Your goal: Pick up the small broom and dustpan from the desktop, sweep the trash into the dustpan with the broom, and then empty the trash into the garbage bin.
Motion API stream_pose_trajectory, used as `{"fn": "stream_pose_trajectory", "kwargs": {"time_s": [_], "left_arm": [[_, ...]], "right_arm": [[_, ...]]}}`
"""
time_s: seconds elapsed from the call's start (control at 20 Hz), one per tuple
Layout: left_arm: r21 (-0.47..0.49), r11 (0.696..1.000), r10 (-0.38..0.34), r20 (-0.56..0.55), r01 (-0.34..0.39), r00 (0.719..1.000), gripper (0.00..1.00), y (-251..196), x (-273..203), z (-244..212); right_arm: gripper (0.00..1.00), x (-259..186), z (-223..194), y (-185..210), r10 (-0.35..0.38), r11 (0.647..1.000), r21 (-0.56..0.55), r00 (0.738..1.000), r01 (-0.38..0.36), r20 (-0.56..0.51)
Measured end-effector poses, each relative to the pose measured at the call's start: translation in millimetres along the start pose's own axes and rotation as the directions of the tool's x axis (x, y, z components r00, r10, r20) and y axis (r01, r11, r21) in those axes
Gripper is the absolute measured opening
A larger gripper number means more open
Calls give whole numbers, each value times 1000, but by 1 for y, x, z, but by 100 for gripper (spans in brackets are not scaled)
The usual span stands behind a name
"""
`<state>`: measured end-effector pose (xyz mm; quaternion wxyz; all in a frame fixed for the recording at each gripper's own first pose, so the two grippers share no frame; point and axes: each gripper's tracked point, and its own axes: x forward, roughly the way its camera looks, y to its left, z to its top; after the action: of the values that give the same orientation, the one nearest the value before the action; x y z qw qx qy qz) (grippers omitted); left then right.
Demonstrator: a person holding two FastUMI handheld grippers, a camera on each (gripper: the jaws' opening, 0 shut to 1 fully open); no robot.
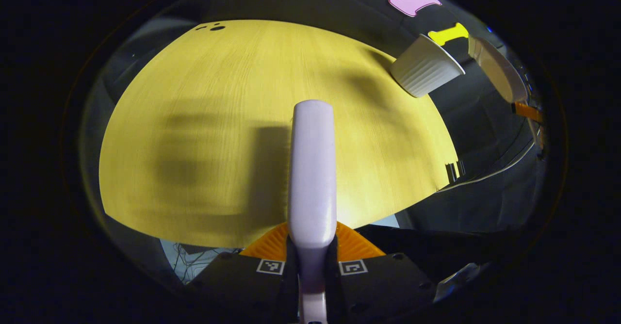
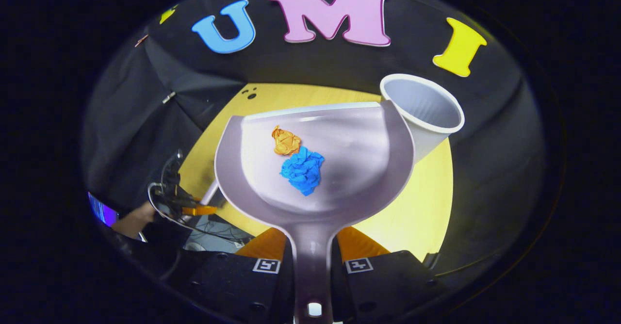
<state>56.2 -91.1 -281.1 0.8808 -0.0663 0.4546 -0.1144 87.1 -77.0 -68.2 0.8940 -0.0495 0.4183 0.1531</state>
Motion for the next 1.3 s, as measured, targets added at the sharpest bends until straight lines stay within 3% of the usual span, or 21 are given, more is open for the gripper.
{"fn": "stream_pose_trajectory", "kwargs": {"time_s": [0.05,0.3,0.4,0.6,0.85,0.95,1.05,1.15,1.3], "left_arm": [[-7,1000,6,1,-6,1000,27,9,-7,-8],[-31,999,44,29,-43,999,25,26,-23,-11],[-76,995,75,41,-72,996,25,33,-26,-9],[-131,986,108,42,-102,993,26,35,-32,-10],[-155,981,123,29,-117,992,25,32,-31,-6],[-140,981,139,25,-134,990,26,26,-26,-1],[-134,982,137,33,-132,990,26,17,-25,7],[-133,983,134,36,-128,990,25,12,-20,16],[-135,983,132,35,-126,991,27,3,-11,23]], "right_arm": [[30,-6,10,-8,-13,1000,-2,1000,13,15],[34,-5,48,-63,-99,994,51,993,96,64],[29,6,54,-94,-150,985,92,987,145,59],[33,24,70,-162,-254,959,143,965,243,65],[34,45,89,-233,-406,909,151,907,388,110],[38,48,89,-242,-443,893,145,890,426,111],[34,52,91,-251,-469,880,139,877,454,107],[29,58,98,-268,-509,861,95,853,500,118],[34,64,107,-290,-587,803,-17,794,596,156]]}}
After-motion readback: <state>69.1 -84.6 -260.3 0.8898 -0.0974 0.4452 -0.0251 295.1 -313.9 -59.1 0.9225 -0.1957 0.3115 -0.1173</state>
